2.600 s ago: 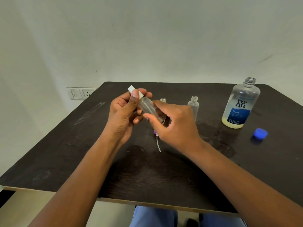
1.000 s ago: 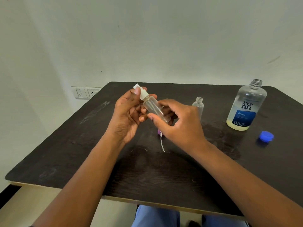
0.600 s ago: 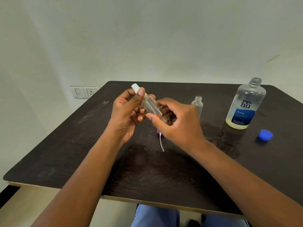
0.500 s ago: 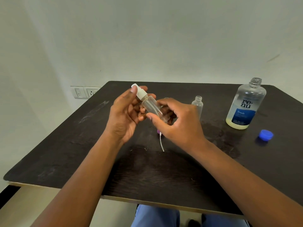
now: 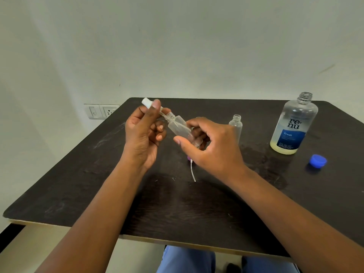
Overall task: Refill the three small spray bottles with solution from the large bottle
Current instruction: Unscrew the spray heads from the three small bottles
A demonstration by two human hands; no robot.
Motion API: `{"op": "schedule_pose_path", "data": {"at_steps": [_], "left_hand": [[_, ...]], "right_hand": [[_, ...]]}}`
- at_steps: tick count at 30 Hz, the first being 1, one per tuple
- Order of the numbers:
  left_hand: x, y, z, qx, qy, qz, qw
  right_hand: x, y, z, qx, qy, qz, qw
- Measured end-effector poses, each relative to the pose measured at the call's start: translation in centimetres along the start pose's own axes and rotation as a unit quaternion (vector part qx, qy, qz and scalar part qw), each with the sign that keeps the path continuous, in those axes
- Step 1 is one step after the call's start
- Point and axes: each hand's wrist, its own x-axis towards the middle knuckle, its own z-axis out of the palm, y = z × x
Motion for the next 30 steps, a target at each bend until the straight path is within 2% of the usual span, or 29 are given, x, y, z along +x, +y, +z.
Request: {"op": "schedule_pose_path", "data": {"at_steps": [4, 8, 12, 15, 18, 22, 26, 30], "left_hand": [[0.6, 0.3, -0.6, -0.049, 0.078, 0.006, 0.996], [1.1, 0.1, -1.3, -0.066, 0.207, 0.004, 0.976], [1.6, 0.1, -2.0, 0.0, 0.272, 0.022, 0.962], [1.3, 0.4, -2.5, 0.167, 0.238, 0.036, 0.956], [0.3, 0.1, -3.5, 0.345, 0.161, 0.036, 0.924], [-1.1, -0.4, -4.4, 0.527, 0.093, 0.034, 0.844], [-1.8, -0.6, -4.1, 0.616, 0.061, 0.015, 0.786], [-2.4, -0.9, -3.5, 0.7, 0.057, 0.044, 0.711]], "right_hand": [[0.0, 0.2, 0.0, 0.001, 0.006, 0.009, 1.0], [0.1, 0.3, -0.1, 0.0, 0.023, 0.022, 0.999], [0.5, 0.5, -0.4, -0.028, 0.064, 0.004, 0.998], [0.7, 0.8, -0.6, -0.048, 0.09, 0.002, 0.995], [0.8, 0.6, -0.7, -0.041, 0.089, 0.019, 0.995], [0.8, 0.2, -0.6, -0.019, 0.067, 0.016, 0.997], [0.5, 0.1, -0.5, 0.001, 0.05, 0.015, 0.999], [0.6, -0.3, 0.0, -0.032, 0.027, 0.039, 0.998]]}}
